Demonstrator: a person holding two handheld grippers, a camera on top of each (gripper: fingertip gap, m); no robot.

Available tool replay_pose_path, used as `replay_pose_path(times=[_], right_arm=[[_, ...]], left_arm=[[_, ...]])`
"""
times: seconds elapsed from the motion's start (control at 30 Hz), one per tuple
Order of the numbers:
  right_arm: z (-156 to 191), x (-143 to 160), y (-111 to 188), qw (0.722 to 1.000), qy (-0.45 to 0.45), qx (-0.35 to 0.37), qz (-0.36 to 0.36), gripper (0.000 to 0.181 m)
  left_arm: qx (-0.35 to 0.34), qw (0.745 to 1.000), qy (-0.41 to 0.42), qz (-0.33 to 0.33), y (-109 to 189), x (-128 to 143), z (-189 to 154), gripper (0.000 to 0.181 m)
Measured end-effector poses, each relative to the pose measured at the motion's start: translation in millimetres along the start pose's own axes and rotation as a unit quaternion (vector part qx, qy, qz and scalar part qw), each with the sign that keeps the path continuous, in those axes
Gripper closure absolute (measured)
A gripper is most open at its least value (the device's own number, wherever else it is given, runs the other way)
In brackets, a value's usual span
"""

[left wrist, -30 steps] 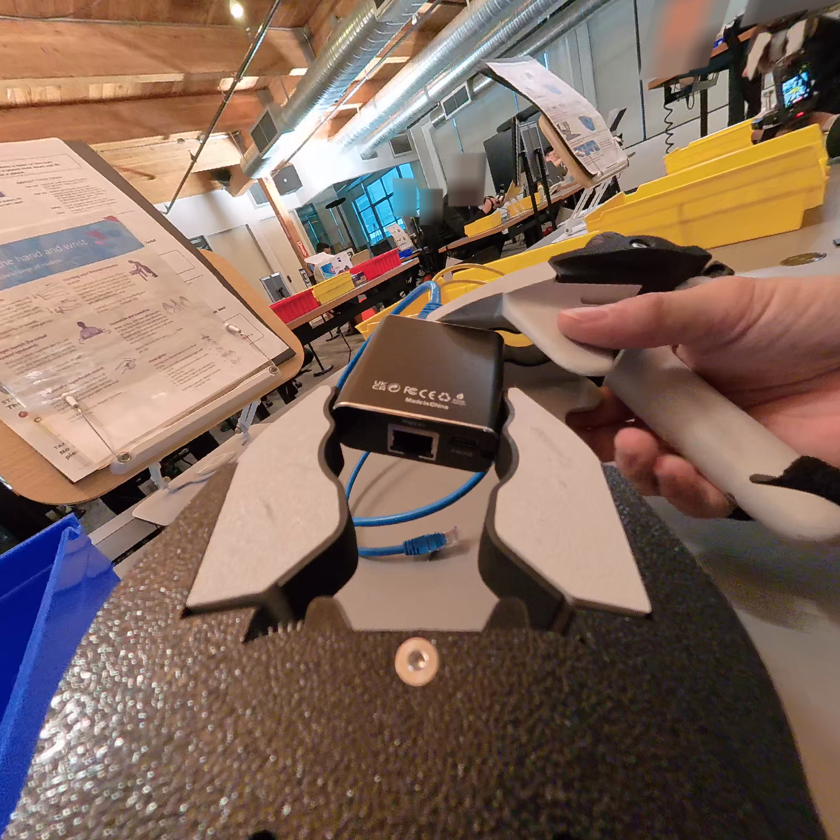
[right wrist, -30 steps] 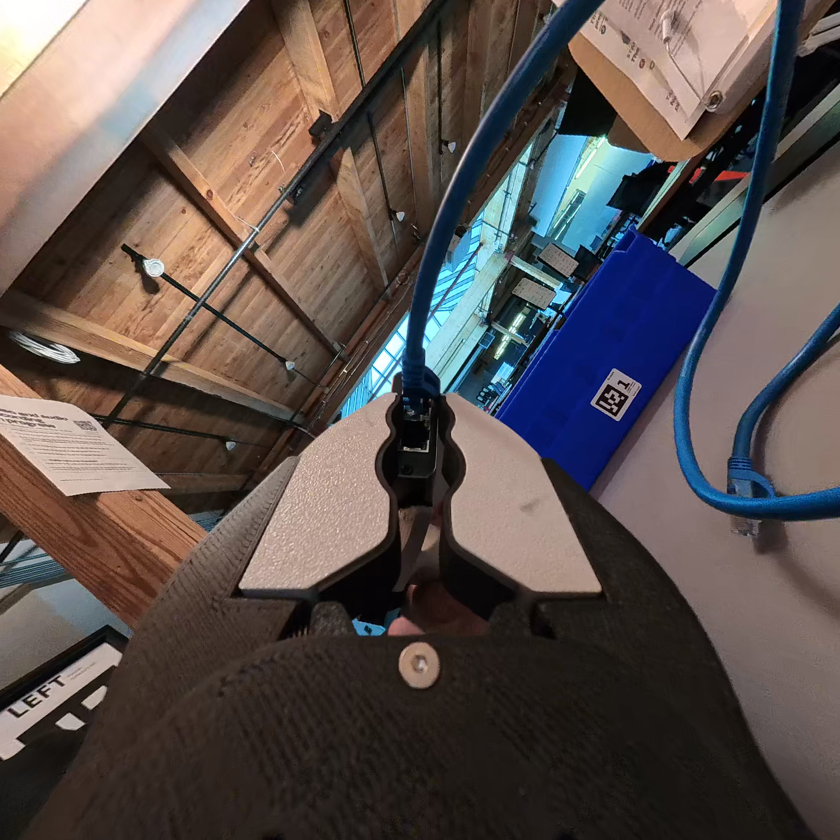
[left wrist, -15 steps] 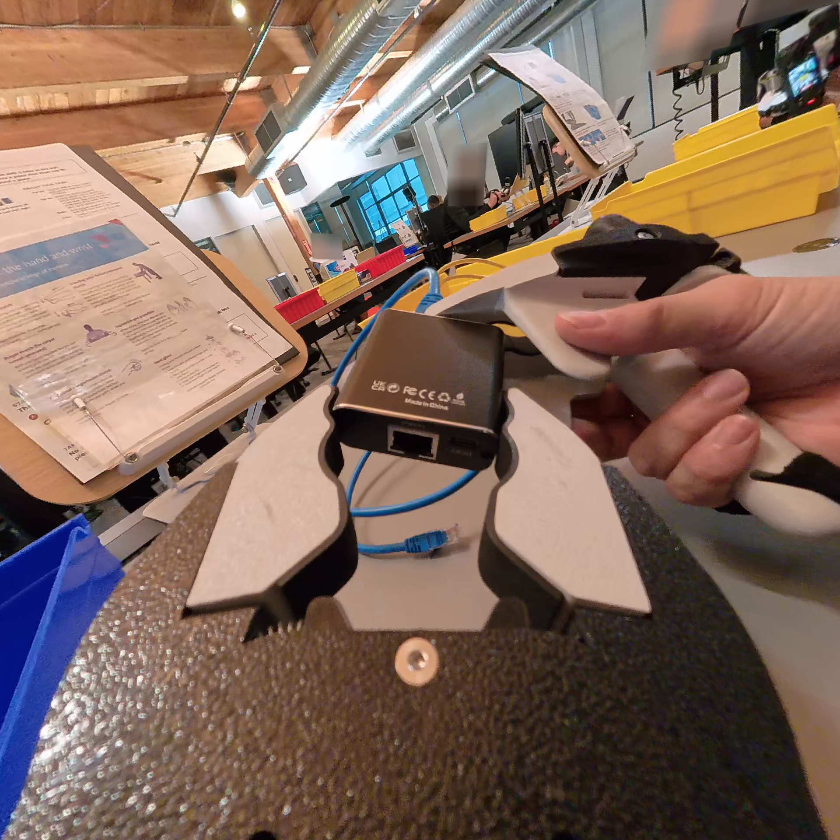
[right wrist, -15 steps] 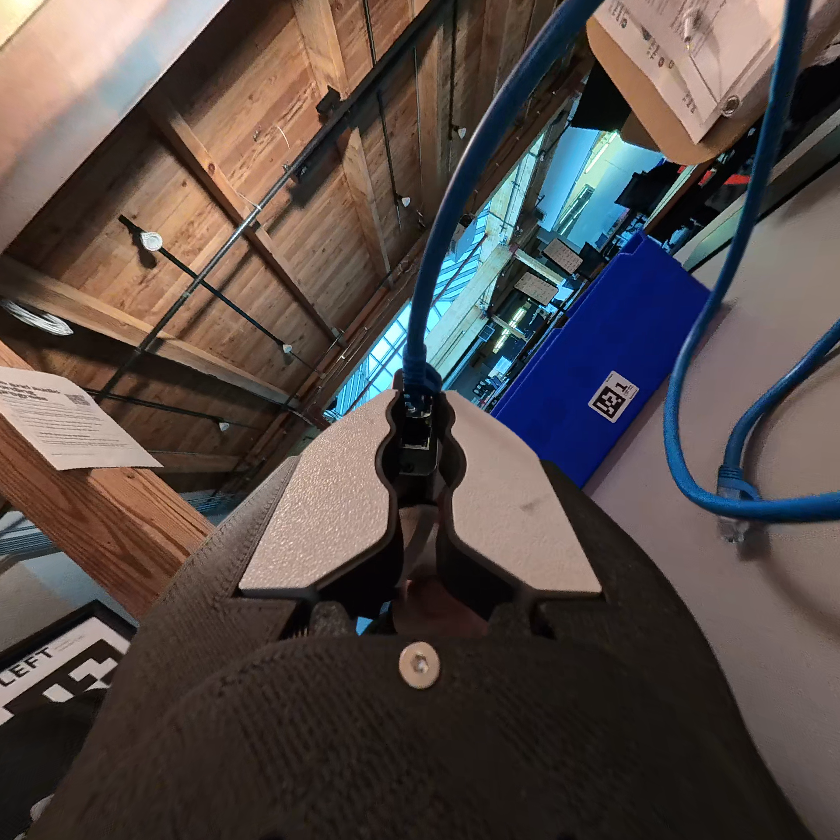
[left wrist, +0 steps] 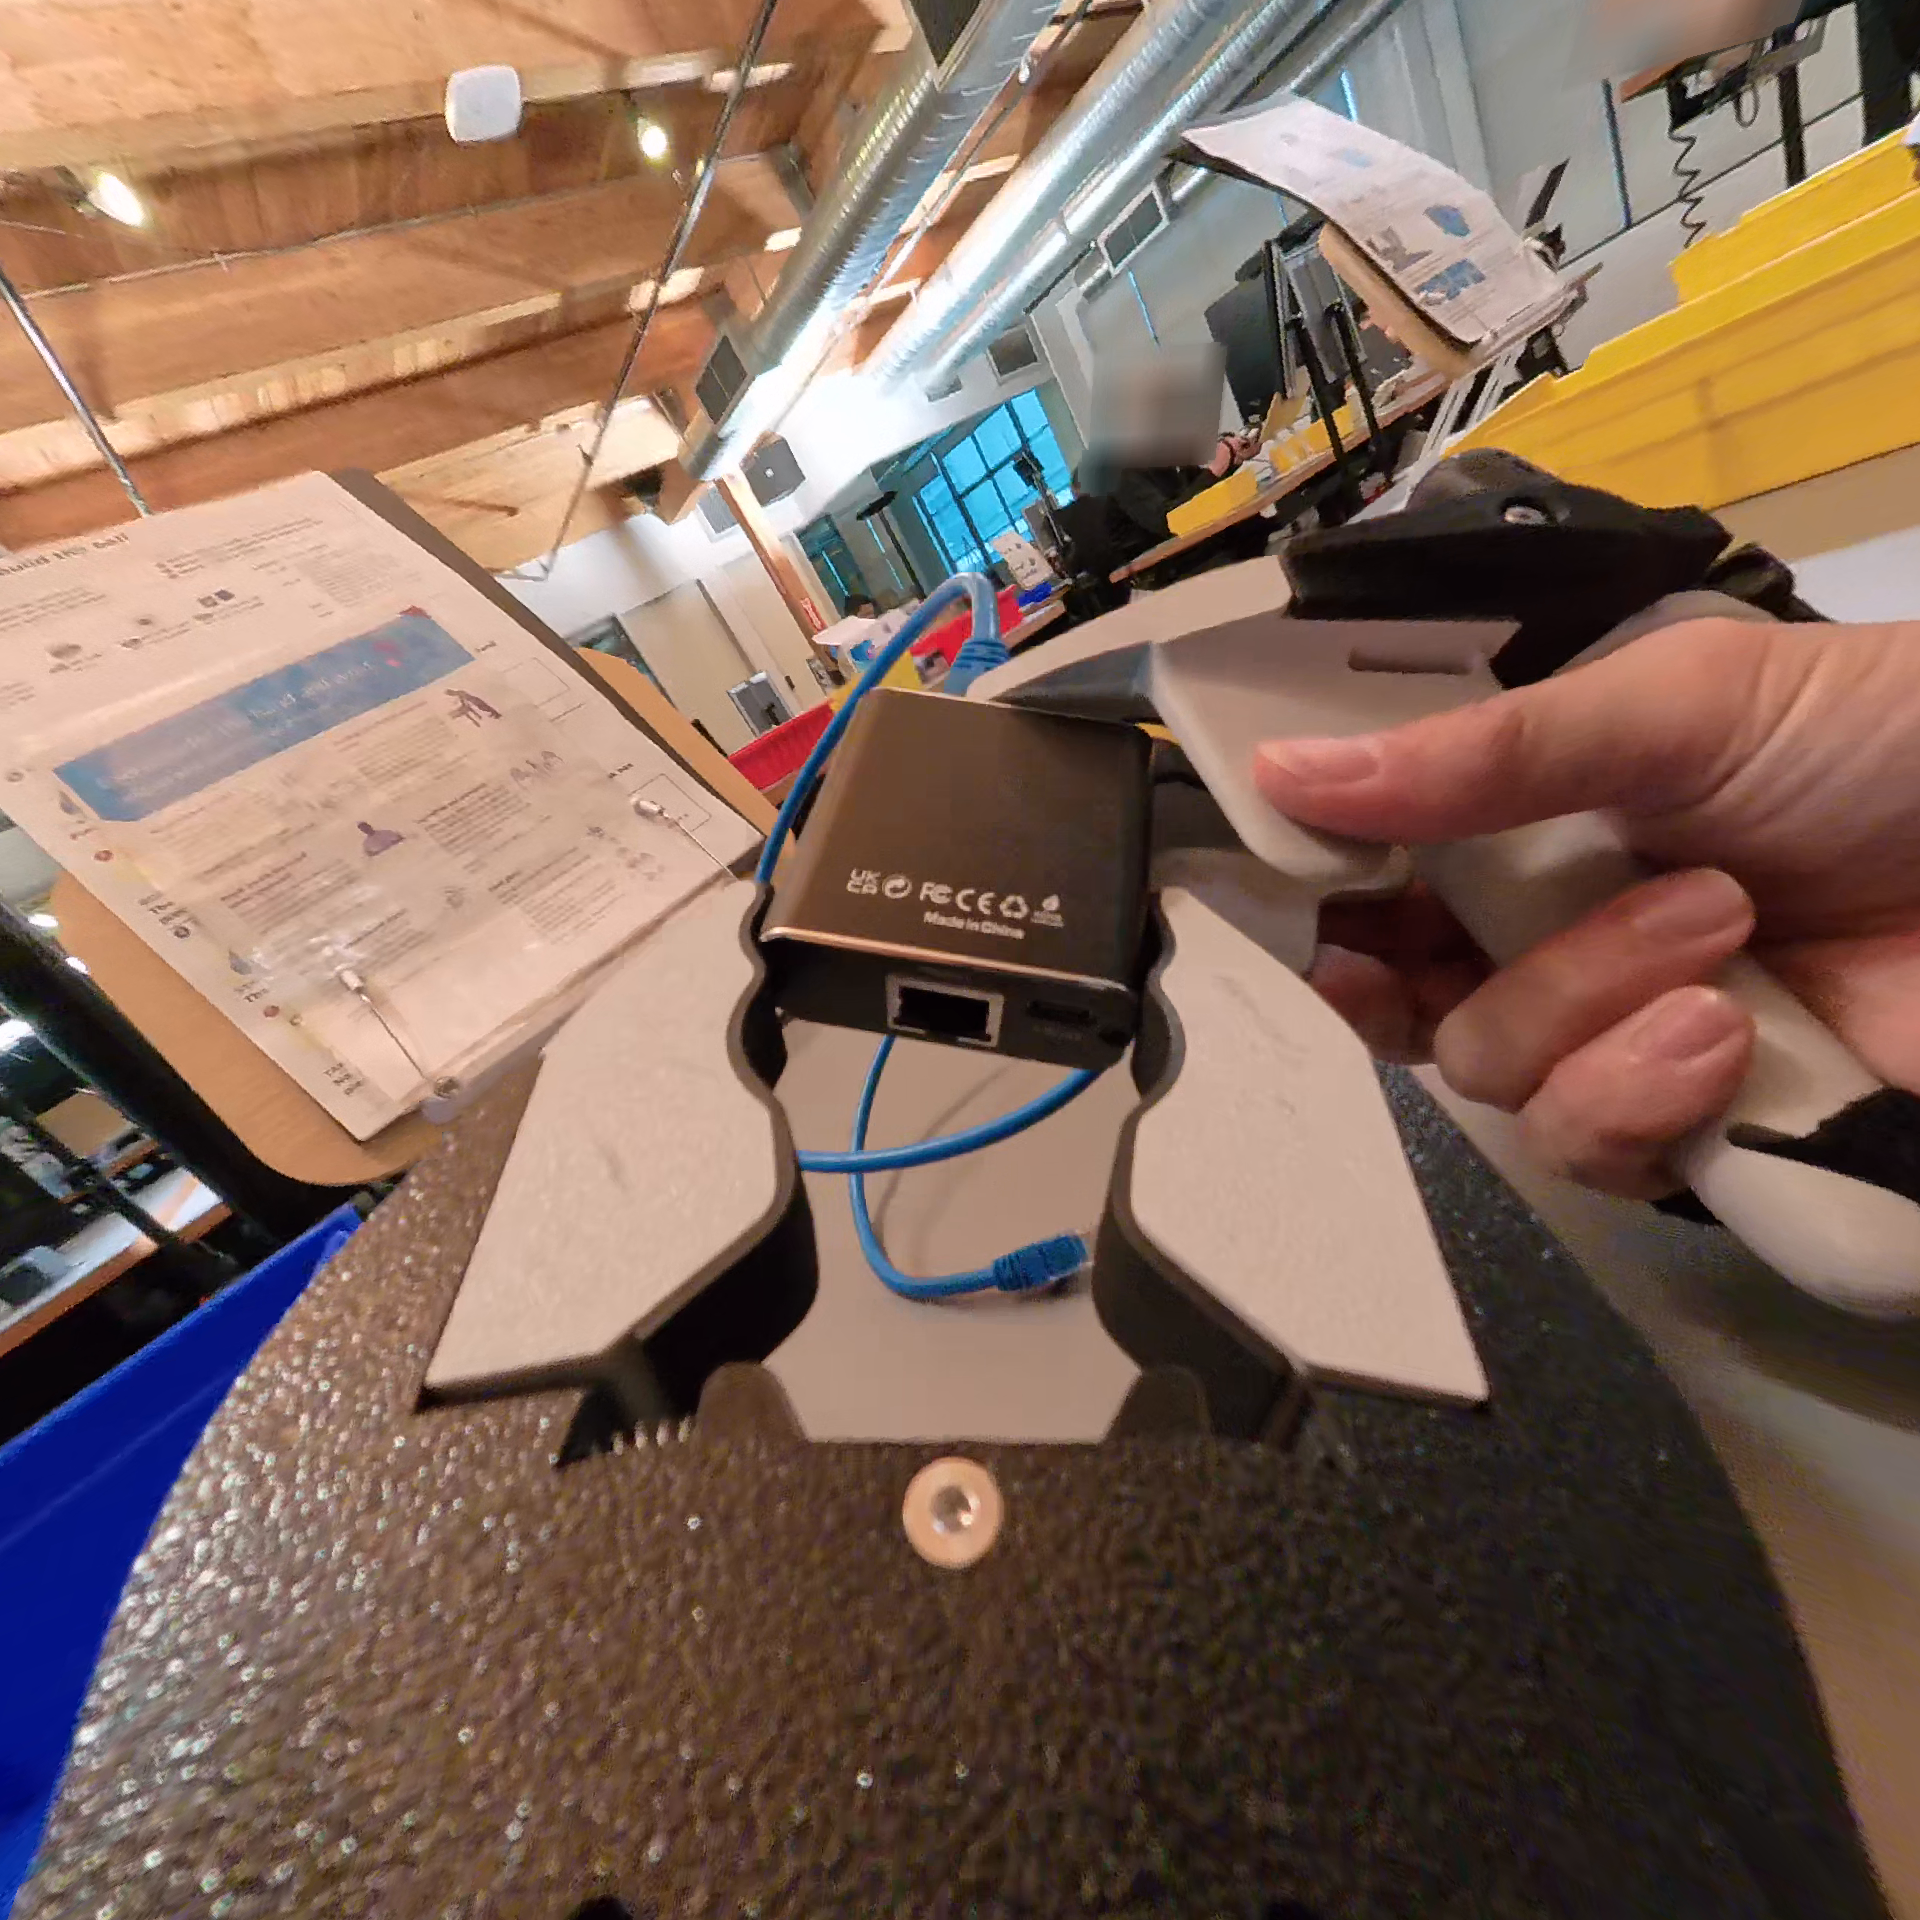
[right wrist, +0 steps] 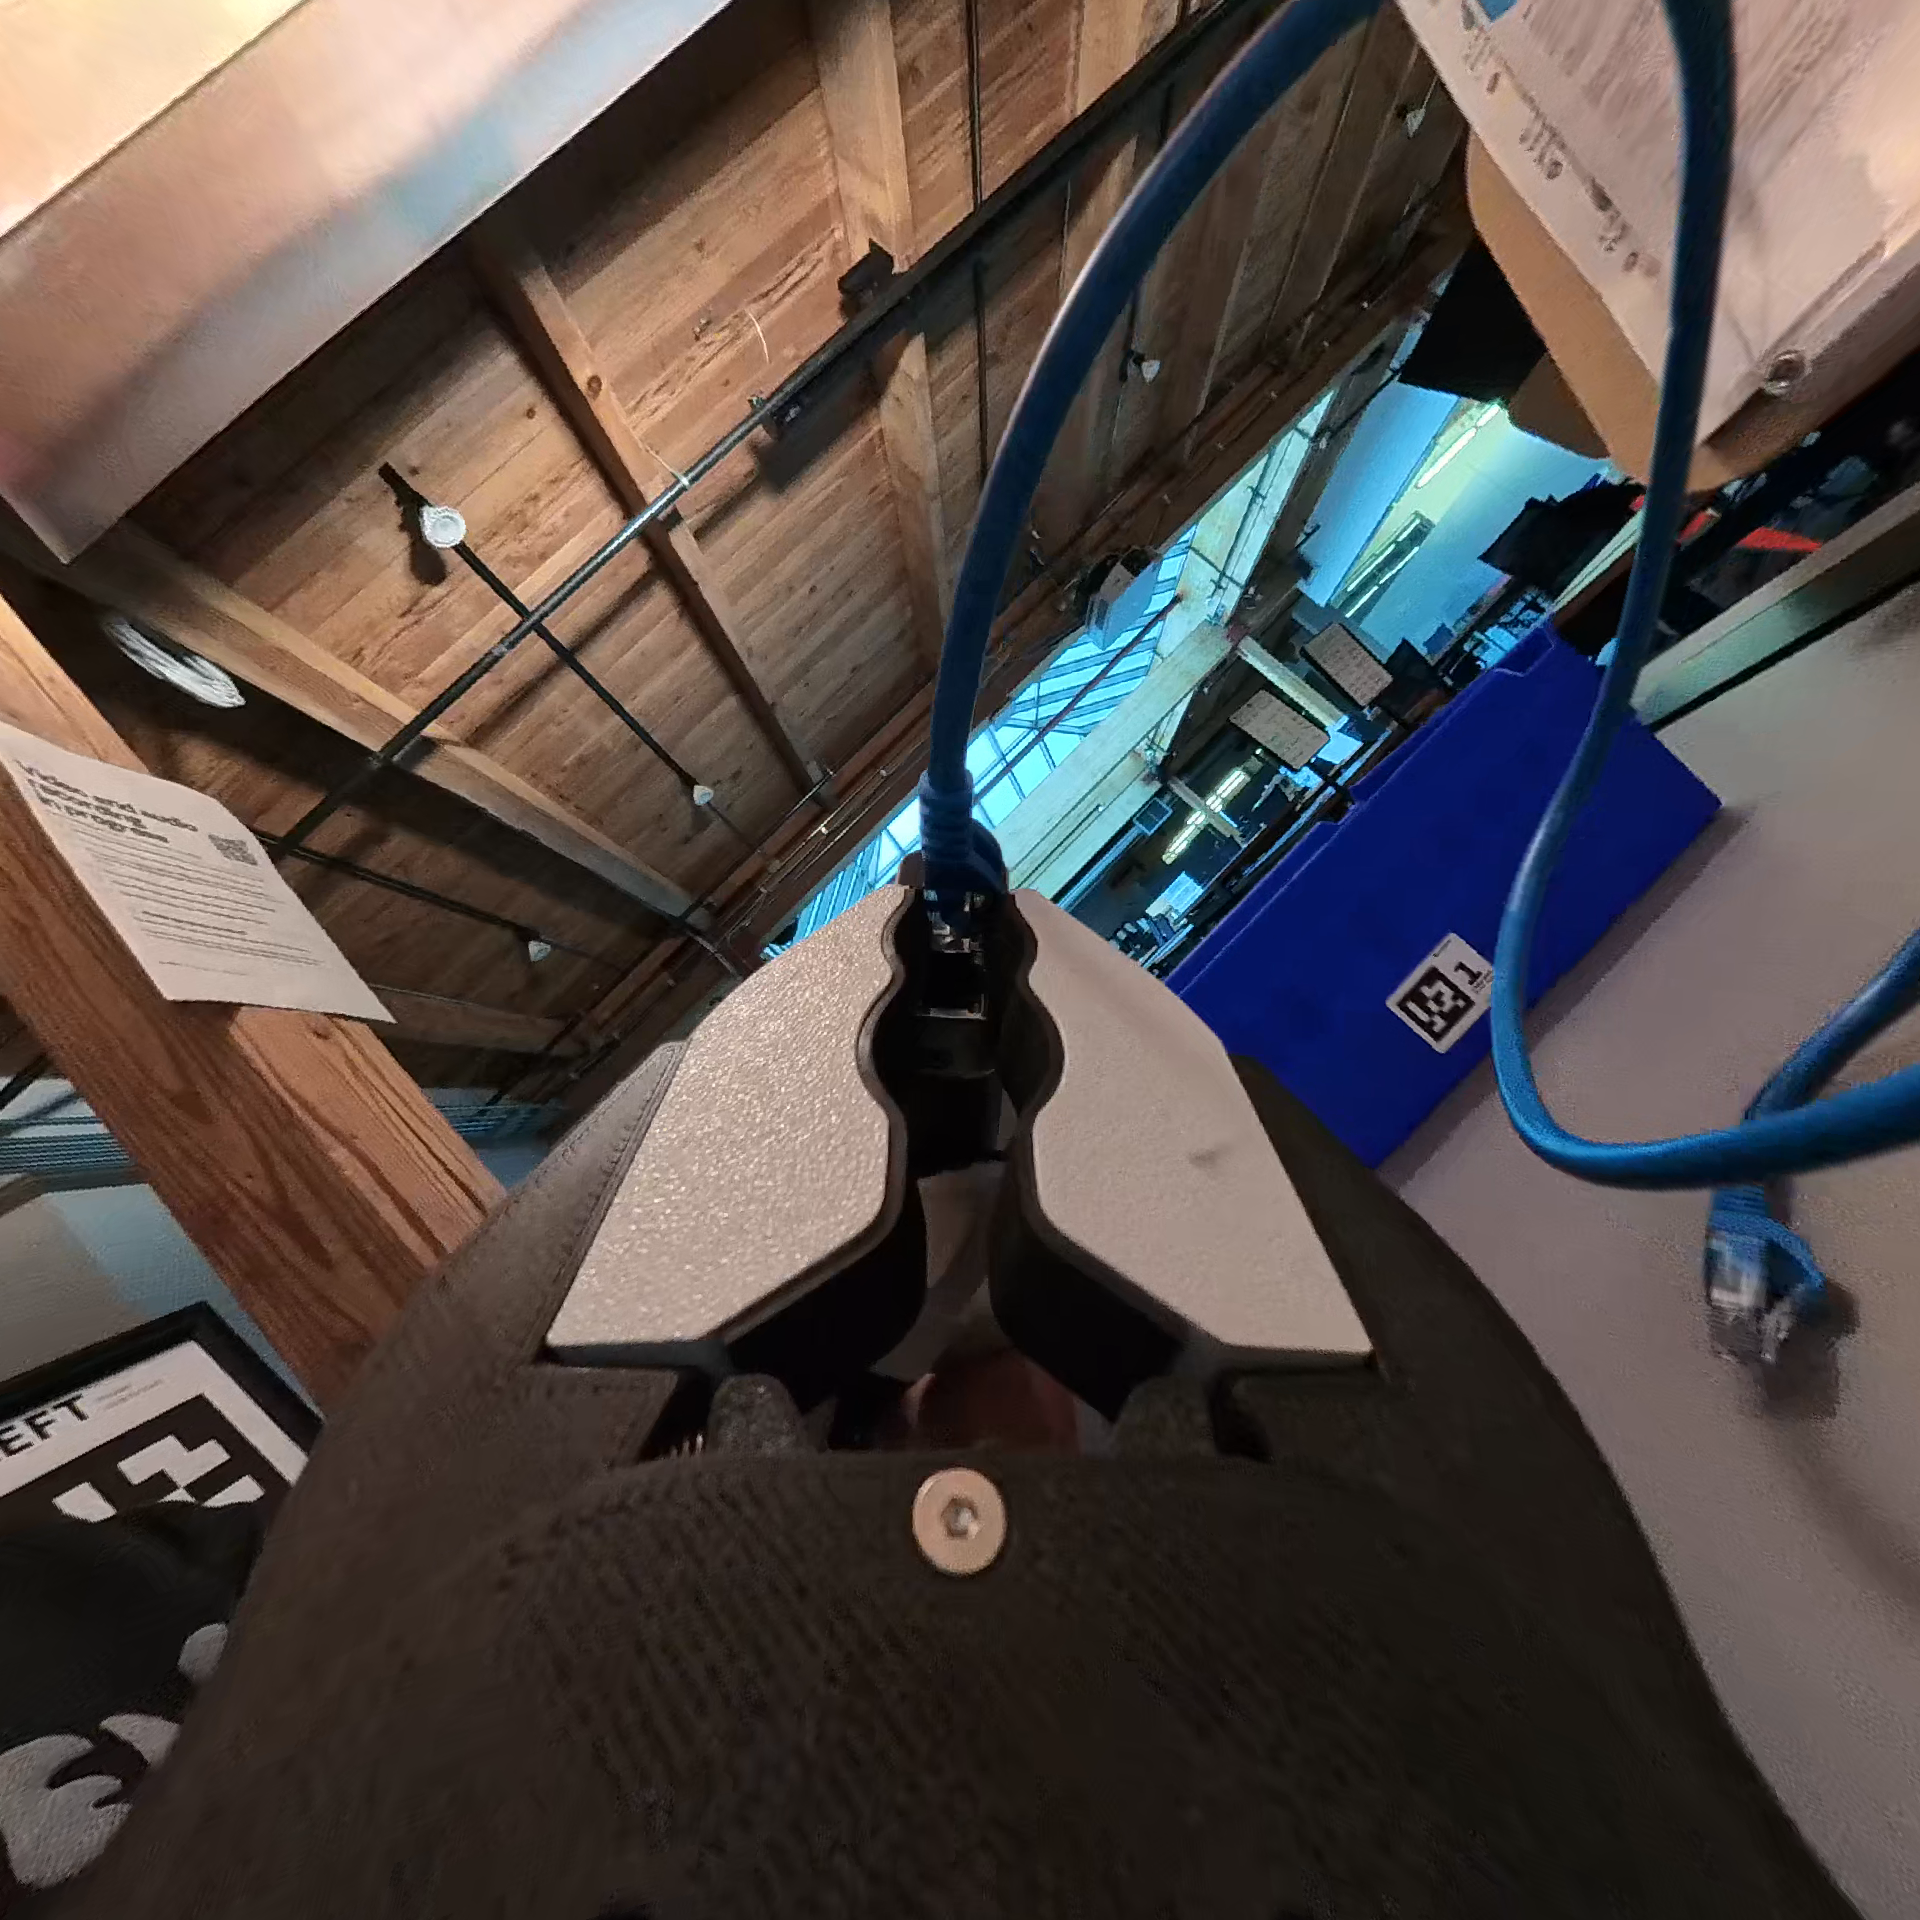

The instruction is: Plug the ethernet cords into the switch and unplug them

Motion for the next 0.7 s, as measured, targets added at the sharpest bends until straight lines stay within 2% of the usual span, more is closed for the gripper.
replay_pose_path(times=[0.13,0.23,0.3,0.43,0.57,0.63,0.7], right_arm=[[0,0,0,1.000,0.002,0.009,-0.012,0.169],[4,-1,-3,1.000,0.009,0.002,-0.015,0.168],[2,0,-1,1.000,-0.002,-0.002,-0.017,0.168],[0,-1,-1,1.000,0.014,0.011,-0.009,0.168],[-4,-8,4,0.999,0.019,0.024,-0.026,0.169],[-4,-21,11,0.999,0.022,0.024,-0.044,0.169],[2,-32,14,0.995,0.082,0.050,-0.020,0.169]], left_arm=[[0.022,0.998,0.050,-0.009,1,-1,-1,0.116],[-0.016,1.000,0.004,0.000,2,-2,0,0.116],[-0.009,1.000,0.008,0.002,0,0,0,0.116],[0.033,0.996,0.086,-0.009,-2,1,-3,0.116],[0.029,0.993,0.114,0.011,-5,5,-7,0.116],[-0.015,0.997,0.074,0.030,-4,10,-2,0.116],[-0.006,0.998,0.068,0.017,-3,5,-5,0.116]])
Point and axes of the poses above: each gripper's, where its closed fingertips meet, y back along the fingers, x out of its underside, z = x × y across the jaws, the point moved 1 cm from there along y, back along the fingers, and after that the axes turned 13 degrees about z, right-handed, at the moved point
